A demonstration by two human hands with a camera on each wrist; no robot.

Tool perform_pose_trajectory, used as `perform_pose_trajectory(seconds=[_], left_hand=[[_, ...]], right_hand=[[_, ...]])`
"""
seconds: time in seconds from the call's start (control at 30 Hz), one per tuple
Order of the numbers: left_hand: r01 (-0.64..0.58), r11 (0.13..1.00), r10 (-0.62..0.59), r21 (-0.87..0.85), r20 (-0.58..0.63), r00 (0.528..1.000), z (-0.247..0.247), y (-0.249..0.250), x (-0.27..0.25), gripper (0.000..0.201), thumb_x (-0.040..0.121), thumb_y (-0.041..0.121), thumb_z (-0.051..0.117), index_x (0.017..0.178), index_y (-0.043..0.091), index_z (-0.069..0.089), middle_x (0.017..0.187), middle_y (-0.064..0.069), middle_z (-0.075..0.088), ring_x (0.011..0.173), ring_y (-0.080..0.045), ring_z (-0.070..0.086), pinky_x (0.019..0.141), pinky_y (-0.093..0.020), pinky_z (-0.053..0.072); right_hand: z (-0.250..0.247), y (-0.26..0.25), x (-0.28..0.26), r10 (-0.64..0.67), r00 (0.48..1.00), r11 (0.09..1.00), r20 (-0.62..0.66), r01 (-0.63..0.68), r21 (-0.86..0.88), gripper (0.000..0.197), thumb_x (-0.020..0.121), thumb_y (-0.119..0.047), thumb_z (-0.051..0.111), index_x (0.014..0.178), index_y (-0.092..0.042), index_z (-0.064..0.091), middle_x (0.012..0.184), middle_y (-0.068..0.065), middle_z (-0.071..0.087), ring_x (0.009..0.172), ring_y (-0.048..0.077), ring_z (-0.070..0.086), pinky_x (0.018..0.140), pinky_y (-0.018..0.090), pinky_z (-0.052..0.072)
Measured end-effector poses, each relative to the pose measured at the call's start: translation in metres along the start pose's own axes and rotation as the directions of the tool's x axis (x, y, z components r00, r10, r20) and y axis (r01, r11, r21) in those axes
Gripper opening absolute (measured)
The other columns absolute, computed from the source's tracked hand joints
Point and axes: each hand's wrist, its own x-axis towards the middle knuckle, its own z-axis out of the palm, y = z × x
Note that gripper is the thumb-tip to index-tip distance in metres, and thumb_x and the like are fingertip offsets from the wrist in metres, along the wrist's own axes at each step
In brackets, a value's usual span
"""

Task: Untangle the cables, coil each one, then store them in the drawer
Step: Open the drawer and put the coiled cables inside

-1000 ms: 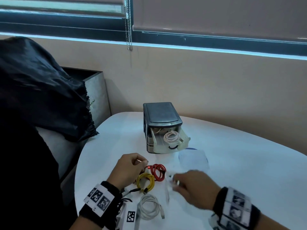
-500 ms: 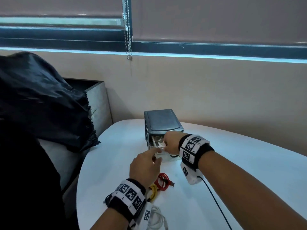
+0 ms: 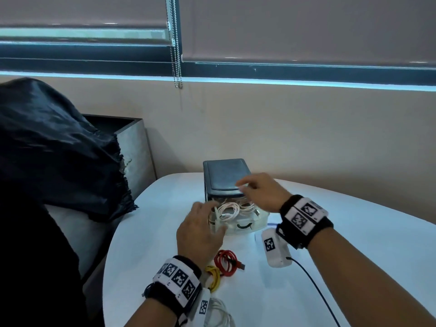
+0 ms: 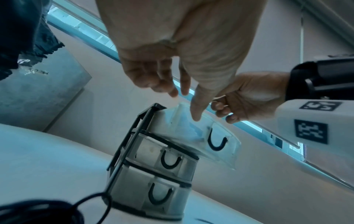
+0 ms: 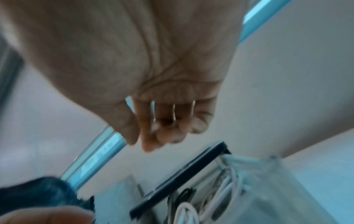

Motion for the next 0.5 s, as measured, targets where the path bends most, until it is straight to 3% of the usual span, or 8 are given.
perform_pose_trajectory(seconds=[0.1, 0.17, 0.2, 0.27, 0.3, 0.37, 0.43, 0.5], left_hand=[[-0.103, 0.982, 0.082, 0.156, 0.135, 0.987, -0.004, -0.001, 0.027, 0.090, 0.073, 0.053, 0.076, 0.149, 0.037, 0.030, 0.155, 0.006, 0.026, 0.140, -0.017, 0.027, 0.110, -0.037, 0.032], [-0.125, 0.966, 0.066, 0.228, 0.248, 0.967, -0.004, -0.003, 0.050, 0.097, 0.076, 0.057, 0.072, 0.154, 0.037, 0.018, 0.164, 0.006, 0.008, 0.151, -0.018, 0.004, 0.119, -0.043, 0.018], [-0.133, 0.959, 0.059, 0.252, 0.281, 0.958, -0.002, -0.004, 0.060, 0.094, 0.078, 0.057, 0.069, 0.154, 0.037, 0.019, 0.165, 0.005, 0.008, 0.152, -0.018, 0.003, 0.121, -0.043, 0.015], [-0.129, 0.958, 0.051, 0.257, 0.288, 0.956, 0.004, -0.008, 0.076, 0.073, 0.082, 0.054, 0.067, 0.146, 0.033, 0.040, 0.156, 0.004, 0.034, 0.146, -0.020, 0.025, 0.117, -0.042, 0.025], [-0.114, 0.965, 0.052, 0.237, 0.251, 0.966, 0.008, -0.009, 0.081, 0.057, 0.084, 0.051, 0.067, 0.136, 0.030, 0.053, 0.143, 0.005, 0.049, 0.135, -0.020, 0.041, 0.110, -0.040, 0.034], [-0.074, 0.978, 0.046, 0.195, 0.145, 0.988, 0.016, -0.010, 0.085, 0.030, 0.088, 0.035, 0.067, 0.116, 0.025, 0.063, 0.120, 0.006, 0.061, 0.107, -0.020, 0.059, 0.095, -0.036, 0.044], [-0.039, 0.984, 0.027, 0.173, 0.074, 0.997, 0.023, -0.009, 0.085, 0.019, 0.089, 0.021, 0.066, 0.108, 0.022, 0.064, 0.110, 0.004, 0.062, 0.089, -0.023, 0.062, 0.084, -0.034, 0.048], [-0.033, 0.985, 0.024, 0.167, 0.055, 0.998, 0.026, -0.006, 0.084, 0.023, 0.089, 0.019, 0.065, 0.112, 0.023, 0.066, 0.108, 0.003, 0.062, 0.084, -0.025, 0.063, 0.078, -0.034, 0.050]], right_hand=[[-0.012, 0.026, -0.008, 0.099, 0.944, 0.978, -0.315, -0.034, 0.204, 0.010, 0.094, -0.020, 0.062, 0.088, -0.018, 0.071, 0.064, -0.001, 0.063, 0.058, 0.013, 0.056, 0.061, 0.026, 0.045], [-0.011, 0.039, -0.015, 0.151, 0.917, 0.972, -0.369, -0.069, 0.225, 0.014, 0.092, -0.022, 0.064, 0.081, -0.018, 0.070, 0.058, -0.002, 0.061, 0.055, 0.012, 0.054, 0.058, 0.025, 0.044], [-0.008, 0.045, -0.018, 0.179, 0.904, 0.967, -0.387, -0.089, 0.239, 0.015, 0.091, -0.022, 0.065, 0.078, -0.019, 0.070, 0.057, -0.003, 0.061, 0.055, 0.012, 0.054, 0.059, 0.025, 0.044], [0.001, 0.056, -0.023, 0.239, 0.869, 0.953, -0.434, -0.126, 0.274, 0.019, 0.090, -0.021, 0.065, 0.072, -0.020, 0.068, 0.056, -0.004, 0.060, 0.056, 0.014, 0.055, 0.061, 0.026, 0.045], [0.009, 0.061, -0.025, 0.273, 0.856, 0.946, -0.439, -0.155, 0.285, 0.021, 0.090, -0.020, 0.065, 0.069, -0.021, 0.066, 0.056, -0.004, 0.060, 0.056, 0.015, 0.055, 0.062, 0.027, 0.045], [0.032, 0.069, -0.028, 0.310, 0.870, 0.940, -0.384, -0.219, 0.262, 0.024, 0.091, -0.021, 0.064, 0.066, -0.023, 0.063, 0.059, -0.004, 0.061, 0.059, 0.015, 0.058, 0.064, 0.026, 0.045], [0.056, 0.065, -0.028, 0.317, 0.925, 0.939, -0.208, -0.276, 0.205, 0.023, 0.093, -0.020, 0.061, 0.070, -0.024, 0.063, 0.065, -0.006, 0.062, 0.063, 0.014, 0.059, 0.065, 0.025, 0.045], [0.074, 0.057, -0.022, 0.369, 0.930, 0.899, -0.009, -0.354, 0.258, 0.020, 0.095, -0.015, 0.054, 0.079, -0.020, 0.063, 0.070, -0.001, 0.062, 0.060, 0.014, 0.055, 0.056, 0.023, 0.043]])
